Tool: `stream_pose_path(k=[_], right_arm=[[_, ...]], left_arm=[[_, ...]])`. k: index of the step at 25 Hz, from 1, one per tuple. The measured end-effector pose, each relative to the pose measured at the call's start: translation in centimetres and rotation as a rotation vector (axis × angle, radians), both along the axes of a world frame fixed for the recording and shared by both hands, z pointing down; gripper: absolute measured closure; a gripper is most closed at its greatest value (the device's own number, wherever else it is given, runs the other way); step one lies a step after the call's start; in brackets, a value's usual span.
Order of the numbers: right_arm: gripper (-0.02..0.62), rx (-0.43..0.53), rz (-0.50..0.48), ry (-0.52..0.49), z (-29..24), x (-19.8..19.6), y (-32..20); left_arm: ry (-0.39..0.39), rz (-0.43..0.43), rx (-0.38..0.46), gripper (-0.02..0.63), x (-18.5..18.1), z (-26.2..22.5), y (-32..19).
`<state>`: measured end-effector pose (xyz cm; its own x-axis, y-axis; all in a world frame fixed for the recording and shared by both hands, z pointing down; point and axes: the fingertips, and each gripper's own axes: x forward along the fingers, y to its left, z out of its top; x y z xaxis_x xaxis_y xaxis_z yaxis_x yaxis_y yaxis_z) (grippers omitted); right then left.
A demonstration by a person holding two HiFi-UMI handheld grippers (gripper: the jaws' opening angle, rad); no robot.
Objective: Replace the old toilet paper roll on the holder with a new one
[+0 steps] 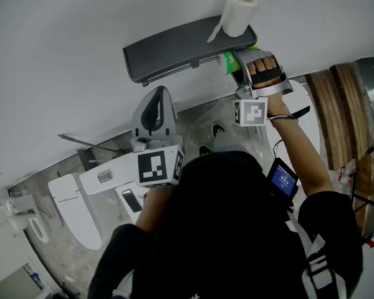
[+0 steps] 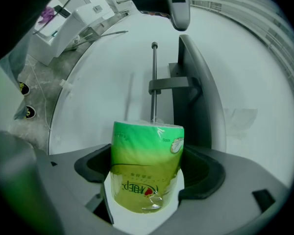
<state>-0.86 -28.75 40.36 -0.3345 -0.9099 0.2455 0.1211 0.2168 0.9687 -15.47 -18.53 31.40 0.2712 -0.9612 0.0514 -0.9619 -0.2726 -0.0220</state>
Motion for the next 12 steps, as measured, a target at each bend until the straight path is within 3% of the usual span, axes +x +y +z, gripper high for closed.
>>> stream_pose_path(k=[12], right_arm=[[0.179,0.015,-0.053,0.025,0.3,-5.0,1.6]], left_arm=[[-0.001,-0.009,0.001,0.584,-1.6,0.1,0.7]])
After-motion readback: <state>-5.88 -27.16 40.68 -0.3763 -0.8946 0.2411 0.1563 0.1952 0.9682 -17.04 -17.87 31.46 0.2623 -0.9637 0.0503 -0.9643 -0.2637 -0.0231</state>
